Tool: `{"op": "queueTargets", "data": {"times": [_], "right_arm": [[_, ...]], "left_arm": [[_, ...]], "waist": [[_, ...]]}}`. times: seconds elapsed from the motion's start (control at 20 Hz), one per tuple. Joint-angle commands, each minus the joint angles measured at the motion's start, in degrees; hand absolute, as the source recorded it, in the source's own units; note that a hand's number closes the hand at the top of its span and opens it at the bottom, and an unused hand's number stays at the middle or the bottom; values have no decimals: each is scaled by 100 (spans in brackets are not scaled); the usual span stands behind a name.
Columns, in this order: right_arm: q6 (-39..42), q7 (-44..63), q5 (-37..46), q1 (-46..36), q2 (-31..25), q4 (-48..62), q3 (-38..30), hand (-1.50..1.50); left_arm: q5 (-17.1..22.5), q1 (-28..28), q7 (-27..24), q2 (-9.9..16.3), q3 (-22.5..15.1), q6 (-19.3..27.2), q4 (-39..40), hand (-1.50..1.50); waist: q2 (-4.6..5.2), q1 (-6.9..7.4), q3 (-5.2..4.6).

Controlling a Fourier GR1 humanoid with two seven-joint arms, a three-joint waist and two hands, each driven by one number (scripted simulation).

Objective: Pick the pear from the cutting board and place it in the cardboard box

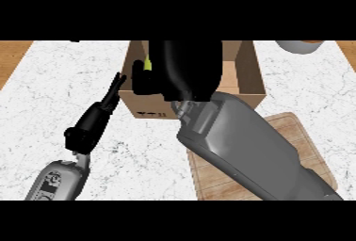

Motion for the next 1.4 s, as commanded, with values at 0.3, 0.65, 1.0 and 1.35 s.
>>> {"op": "queueTargets", "data": {"times": [0.3, 0.65, 1.0, 1.35], "right_arm": [[-1096, -942, 133, -241, 118, 2334, -412, 150], [-2177, -1143, -1063, 297, 120, 3014, -704, -150], [-3081, -2218, -1792, 79, 120, 3437, -1164, -150], [-4276, -3277, -2852, 816, 117, 2237, -1800, -150]], "left_arm": [[8, 147, 403, 6, 7, -235, -254, 0], [-144, -241, 369, -333, -120, -116, 119, 0], [-129, 113, 386, -207, -39, -242, -243, 0], [-161, 449, 10, -164, -6, -305, -44, 0]], "waist": [[38, 68, -18], [77, 102, -15], [62, 136, -12], [23, -35, -5]]}}
